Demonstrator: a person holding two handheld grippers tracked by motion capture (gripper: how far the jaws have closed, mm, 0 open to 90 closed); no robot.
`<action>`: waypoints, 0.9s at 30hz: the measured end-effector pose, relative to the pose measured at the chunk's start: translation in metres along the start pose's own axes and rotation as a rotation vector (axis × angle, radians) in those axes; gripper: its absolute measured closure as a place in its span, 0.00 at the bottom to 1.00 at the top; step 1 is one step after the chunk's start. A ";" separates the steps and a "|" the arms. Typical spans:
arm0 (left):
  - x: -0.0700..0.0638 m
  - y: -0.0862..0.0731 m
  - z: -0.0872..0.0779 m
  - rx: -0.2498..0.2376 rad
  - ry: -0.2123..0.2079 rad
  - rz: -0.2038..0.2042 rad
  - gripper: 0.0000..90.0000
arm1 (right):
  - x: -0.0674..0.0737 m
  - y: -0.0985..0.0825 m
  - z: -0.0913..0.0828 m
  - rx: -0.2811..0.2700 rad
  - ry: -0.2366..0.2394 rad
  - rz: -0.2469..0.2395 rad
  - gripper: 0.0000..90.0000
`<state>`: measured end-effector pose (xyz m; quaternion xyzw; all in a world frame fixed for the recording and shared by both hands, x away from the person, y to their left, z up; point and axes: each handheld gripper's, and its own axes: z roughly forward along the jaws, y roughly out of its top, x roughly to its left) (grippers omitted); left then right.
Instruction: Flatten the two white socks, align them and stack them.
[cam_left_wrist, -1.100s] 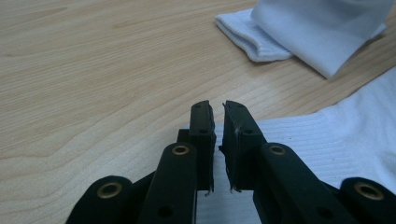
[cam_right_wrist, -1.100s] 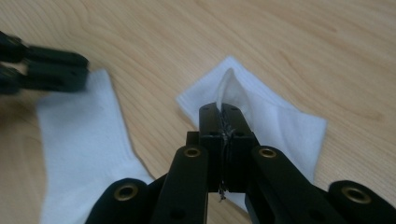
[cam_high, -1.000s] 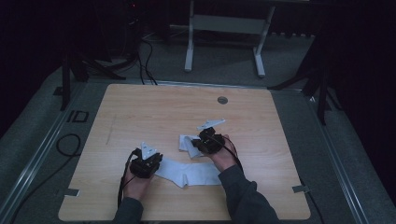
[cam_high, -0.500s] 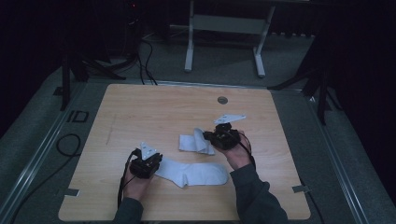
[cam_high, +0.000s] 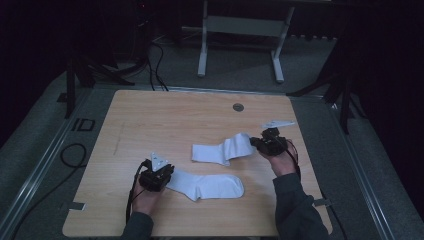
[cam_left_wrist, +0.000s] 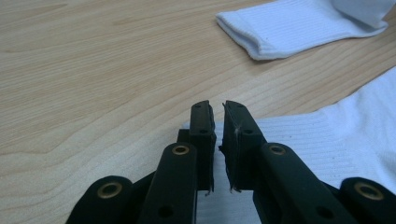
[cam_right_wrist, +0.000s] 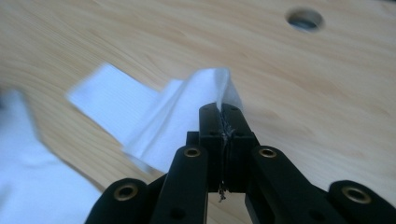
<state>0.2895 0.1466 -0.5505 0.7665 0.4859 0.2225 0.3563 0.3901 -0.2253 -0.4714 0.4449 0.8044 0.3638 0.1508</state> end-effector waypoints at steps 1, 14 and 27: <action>0.000 0.000 0.000 0.000 0.000 -0.002 0.91 | -0.009 -0.007 0.002 0.024 -0.016 0.008 0.98; 0.001 0.000 0.000 -0.003 0.005 -0.007 0.91 | -0.015 -0.022 0.010 0.093 -0.168 -0.086 0.81; 0.004 0.000 -0.001 -0.004 0.009 -0.014 0.91 | 0.033 -0.010 0.054 0.111 0.048 -0.216 0.91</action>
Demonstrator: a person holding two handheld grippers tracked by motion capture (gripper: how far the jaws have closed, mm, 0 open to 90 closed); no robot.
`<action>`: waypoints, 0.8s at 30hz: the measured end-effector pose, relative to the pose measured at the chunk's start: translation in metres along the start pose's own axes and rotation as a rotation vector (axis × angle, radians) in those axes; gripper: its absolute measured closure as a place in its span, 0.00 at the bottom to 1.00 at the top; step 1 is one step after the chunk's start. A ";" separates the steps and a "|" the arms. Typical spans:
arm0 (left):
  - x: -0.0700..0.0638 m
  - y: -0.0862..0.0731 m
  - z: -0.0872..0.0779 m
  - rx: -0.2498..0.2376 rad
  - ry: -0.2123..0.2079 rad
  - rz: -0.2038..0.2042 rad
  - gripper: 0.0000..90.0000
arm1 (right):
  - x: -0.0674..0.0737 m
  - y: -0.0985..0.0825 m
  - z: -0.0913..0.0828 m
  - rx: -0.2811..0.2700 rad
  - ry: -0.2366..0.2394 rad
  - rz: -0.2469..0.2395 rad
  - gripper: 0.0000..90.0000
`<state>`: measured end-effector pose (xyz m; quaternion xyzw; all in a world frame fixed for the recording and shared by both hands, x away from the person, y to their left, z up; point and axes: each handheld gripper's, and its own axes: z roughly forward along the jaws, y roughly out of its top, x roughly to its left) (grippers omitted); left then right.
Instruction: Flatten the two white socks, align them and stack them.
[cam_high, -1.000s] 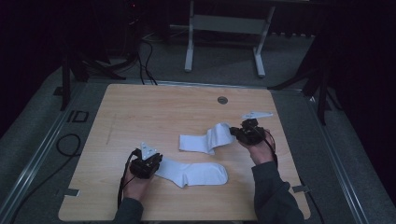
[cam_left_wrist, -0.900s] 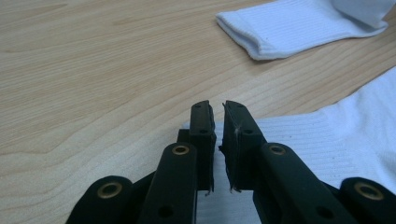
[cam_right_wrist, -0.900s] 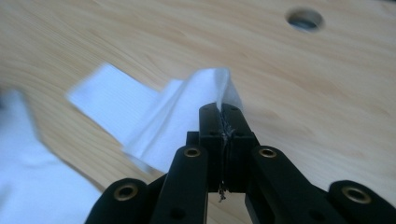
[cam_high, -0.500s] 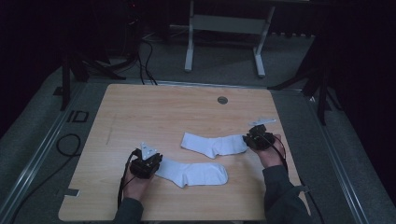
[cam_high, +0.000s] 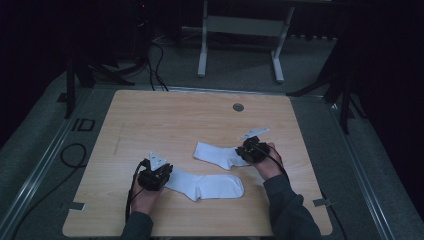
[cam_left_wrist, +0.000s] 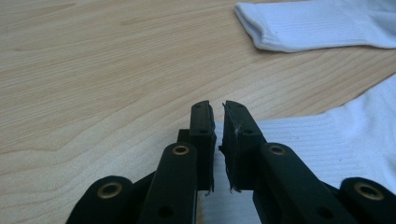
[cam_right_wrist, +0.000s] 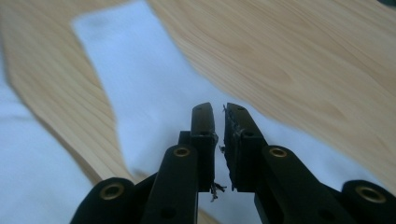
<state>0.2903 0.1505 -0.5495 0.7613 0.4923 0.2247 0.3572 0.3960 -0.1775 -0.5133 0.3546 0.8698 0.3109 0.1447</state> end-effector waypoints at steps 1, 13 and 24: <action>0.000 0.000 0.000 0.001 0.000 -0.001 0.91 | 0.004 0.005 0.003 -0.003 0.016 -0.018 0.89; 0.002 0.001 0.000 -0.002 0.002 -0.006 0.91 | 0.041 0.043 0.055 0.049 0.117 -0.157 0.68; 0.004 0.001 -0.002 -0.006 0.005 -0.012 0.91 | 0.043 0.050 0.079 0.114 0.154 -0.163 0.76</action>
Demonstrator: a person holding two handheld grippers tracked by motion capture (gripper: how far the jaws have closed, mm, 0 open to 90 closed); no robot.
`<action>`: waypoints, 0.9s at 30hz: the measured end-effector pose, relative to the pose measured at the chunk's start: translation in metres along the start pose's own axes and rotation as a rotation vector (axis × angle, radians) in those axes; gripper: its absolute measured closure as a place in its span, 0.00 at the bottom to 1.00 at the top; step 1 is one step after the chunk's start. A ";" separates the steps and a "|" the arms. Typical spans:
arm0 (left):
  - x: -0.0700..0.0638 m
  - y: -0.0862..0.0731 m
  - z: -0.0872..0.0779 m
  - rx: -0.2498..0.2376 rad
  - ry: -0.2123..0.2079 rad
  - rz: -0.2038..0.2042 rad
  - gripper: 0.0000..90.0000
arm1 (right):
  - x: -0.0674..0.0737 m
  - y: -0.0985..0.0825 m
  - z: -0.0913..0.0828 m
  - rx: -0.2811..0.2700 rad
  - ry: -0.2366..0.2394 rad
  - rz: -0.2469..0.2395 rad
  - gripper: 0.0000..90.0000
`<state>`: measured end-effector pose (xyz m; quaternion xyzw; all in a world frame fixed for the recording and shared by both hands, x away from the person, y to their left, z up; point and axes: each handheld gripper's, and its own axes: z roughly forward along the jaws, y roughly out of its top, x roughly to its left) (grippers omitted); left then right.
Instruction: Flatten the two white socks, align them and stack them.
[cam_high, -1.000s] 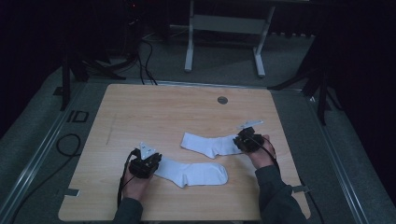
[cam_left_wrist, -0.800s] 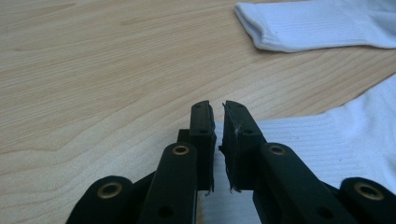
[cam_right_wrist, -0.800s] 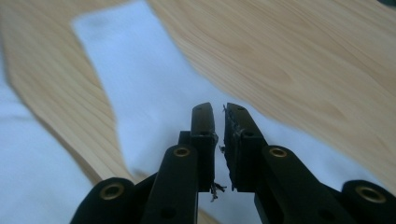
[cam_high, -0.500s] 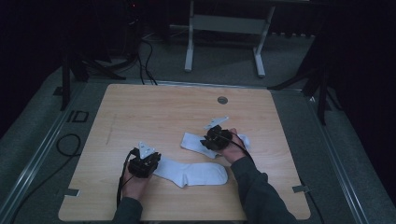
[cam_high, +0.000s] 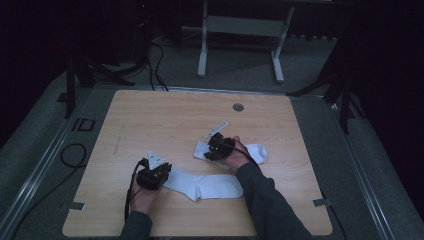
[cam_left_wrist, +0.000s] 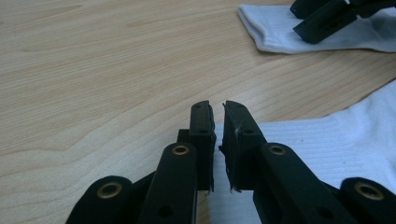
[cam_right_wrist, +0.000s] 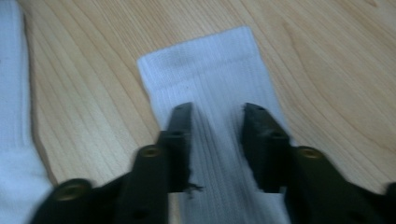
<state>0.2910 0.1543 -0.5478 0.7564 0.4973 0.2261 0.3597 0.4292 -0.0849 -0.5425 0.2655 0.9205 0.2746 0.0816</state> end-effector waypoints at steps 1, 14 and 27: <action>0.000 0.000 0.000 0.000 0.000 -0.001 0.91 | 0.000 0.000 0.000 0.001 -0.005 0.001 0.81; 0.003 0.000 -0.002 -0.004 0.003 -0.015 0.91 | -0.004 -0.004 -0.027 -0.049 0.001 0.066 0.93; 0.002 -0.001 -0.001 0.006 0.006 -0.007 0.91 | -0.003 -0.007 -0.102 -0.210 0.038 0.078 0.93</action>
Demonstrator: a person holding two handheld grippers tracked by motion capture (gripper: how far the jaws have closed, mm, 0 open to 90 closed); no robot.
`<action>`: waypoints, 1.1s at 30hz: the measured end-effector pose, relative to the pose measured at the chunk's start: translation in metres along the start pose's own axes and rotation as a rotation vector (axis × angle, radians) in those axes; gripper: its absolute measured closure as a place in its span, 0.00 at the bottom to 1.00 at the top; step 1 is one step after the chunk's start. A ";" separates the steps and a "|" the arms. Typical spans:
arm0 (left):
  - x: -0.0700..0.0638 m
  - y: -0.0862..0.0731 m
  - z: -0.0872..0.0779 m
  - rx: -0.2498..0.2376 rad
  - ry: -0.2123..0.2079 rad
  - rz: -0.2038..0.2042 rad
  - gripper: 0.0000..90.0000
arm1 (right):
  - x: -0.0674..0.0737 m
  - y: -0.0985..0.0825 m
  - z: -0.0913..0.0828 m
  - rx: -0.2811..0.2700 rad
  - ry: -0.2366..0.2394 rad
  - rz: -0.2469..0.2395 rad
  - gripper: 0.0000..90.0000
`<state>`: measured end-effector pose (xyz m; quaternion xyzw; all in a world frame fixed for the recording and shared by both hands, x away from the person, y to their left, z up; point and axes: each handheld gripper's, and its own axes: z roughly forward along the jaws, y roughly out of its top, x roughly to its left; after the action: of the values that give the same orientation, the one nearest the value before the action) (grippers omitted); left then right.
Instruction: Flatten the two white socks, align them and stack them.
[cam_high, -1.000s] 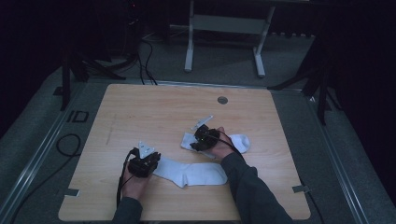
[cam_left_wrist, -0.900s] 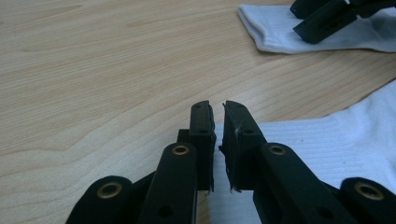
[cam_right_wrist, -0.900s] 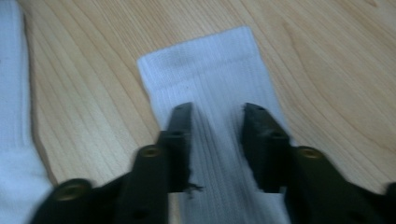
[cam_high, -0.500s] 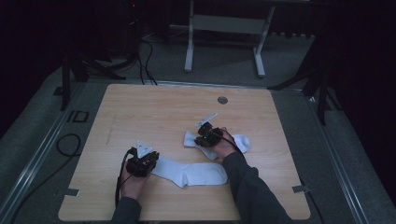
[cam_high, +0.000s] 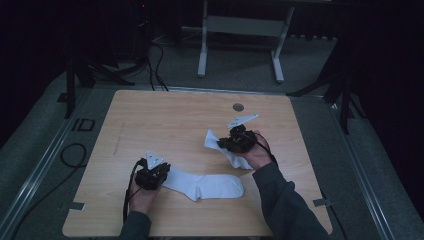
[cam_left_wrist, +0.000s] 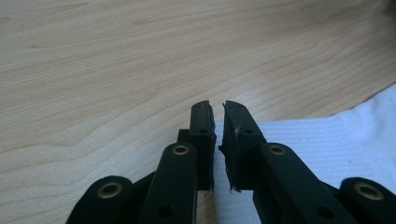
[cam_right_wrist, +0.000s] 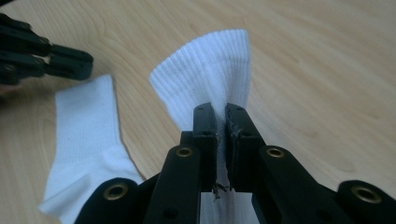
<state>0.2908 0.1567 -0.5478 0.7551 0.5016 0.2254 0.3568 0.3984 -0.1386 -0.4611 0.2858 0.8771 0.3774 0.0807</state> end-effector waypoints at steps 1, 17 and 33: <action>0.000 0.000 0.000 0.000 0.000 0.003 0.91 | 0.001 0.001 -0.004 -0.009 -0.003 -0.005 0.93; -0.001 0.000 0.001 0.003 0.010 0.004 0.99 | 0.004 0.016 -0.065 -0.134 0.002 -0.037 0.94; -0.001 -0.001 0.001 0.008 0.015 0.005 0.99 | 0.040 0.016 -0.123 -0.248 0.069 -0.101 0.94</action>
<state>0.2905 0.1559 -0.5487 0.7562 0.5032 0.2298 0.3496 0.3291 -0.1831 -0.3605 0.2157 0.8394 0.4880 0.1039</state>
